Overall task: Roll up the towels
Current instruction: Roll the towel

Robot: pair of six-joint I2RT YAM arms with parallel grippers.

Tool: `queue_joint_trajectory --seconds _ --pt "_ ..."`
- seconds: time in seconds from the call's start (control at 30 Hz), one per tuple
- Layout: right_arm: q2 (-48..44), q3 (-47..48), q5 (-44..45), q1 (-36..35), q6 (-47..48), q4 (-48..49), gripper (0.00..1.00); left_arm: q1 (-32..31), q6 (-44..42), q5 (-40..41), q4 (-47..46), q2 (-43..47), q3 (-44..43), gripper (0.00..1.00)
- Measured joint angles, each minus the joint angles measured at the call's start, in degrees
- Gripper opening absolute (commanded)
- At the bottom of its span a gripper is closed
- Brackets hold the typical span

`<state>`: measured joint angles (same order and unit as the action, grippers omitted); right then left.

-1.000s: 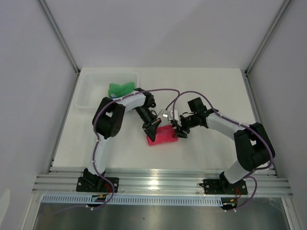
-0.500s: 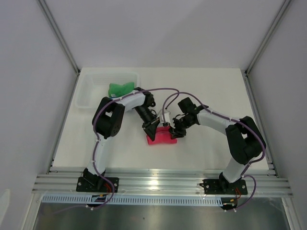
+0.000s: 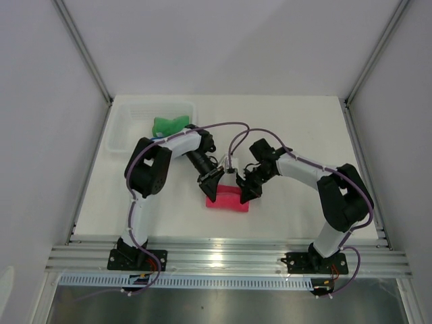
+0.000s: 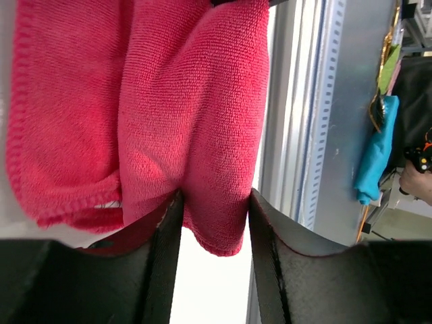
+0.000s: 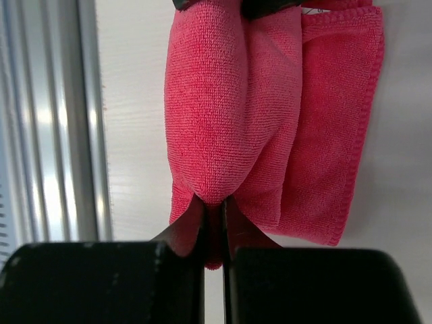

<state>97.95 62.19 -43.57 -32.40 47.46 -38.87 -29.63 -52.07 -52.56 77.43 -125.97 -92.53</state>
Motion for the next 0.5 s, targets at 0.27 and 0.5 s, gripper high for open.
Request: queue_joint_trajectory --seconds 0.27,0.5 --pt "0.50 -0.04 -6.36 2.54 -7.23 -1.14 0.00 0.52 0.28 -2.47 -0.57 1.42 3.87 0.51" --pt "1.36 -0.92 -9.70 5.38 -13.40 -0.55 0.00 0.87 2.62 -3.28 -0.52 3.67 6.51 0.24"
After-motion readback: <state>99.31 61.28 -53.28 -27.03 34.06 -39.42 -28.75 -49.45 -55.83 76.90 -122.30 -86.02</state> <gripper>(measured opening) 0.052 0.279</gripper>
